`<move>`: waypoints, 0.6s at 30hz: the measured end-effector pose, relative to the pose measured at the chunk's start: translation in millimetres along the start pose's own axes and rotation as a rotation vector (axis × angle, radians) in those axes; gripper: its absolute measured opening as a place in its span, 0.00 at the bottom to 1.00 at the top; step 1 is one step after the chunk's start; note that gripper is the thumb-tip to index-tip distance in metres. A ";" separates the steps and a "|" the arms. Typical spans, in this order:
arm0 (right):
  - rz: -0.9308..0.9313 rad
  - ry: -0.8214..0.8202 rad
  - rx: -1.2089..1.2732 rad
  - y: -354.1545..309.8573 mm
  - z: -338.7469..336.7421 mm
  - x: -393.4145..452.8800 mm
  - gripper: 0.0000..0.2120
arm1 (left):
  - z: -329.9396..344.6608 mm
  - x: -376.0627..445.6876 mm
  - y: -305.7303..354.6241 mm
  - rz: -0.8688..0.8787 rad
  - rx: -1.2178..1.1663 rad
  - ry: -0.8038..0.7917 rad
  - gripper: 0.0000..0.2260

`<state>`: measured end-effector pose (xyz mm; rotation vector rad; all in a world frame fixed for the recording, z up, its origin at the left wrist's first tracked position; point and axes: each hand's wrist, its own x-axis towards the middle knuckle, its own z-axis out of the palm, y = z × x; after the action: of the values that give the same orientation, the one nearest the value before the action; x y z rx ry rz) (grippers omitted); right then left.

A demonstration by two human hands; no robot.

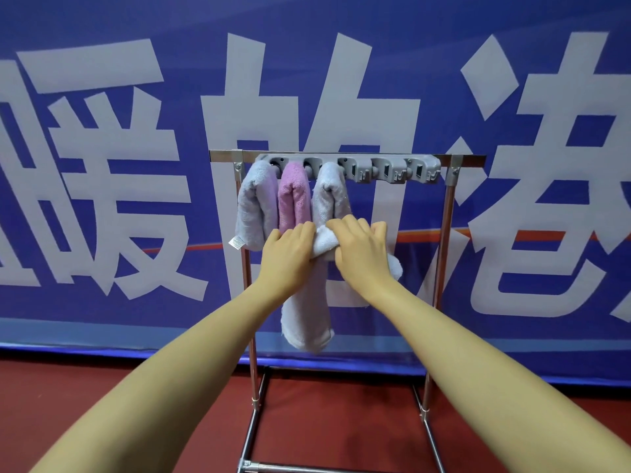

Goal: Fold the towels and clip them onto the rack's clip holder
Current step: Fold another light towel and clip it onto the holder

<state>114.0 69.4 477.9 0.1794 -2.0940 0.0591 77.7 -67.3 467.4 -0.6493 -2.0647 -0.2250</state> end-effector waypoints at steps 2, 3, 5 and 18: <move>0.020 0.003 0.011 7.8 -1.6 0.5 0.14 | 1.7 -1.5 0.2 -0.057 -0.011 -0.027 0.07; 0.035 -0.013 0.026 12.0 -3.1 1.7 0.14 | 1.9 0.0 0.4 -0.063 -0.004 -0.042 0.07; 0.054 -0.064 0.048 19.0 -8.8 5.5 0.14 | -3.0 7.5 4.2 -0.067 0.003 -0.060 0.08; 0.127 0.037 -0.212 67.6 -25.0 41.9 0.13 | -20.0 83.2 33.9 0.116 0.019 0.099 0.16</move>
<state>104.3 134.7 528.7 -0.0821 -2.0560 -0.0831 74.5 -16.9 544.2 -0.7296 -1.9257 -0.1666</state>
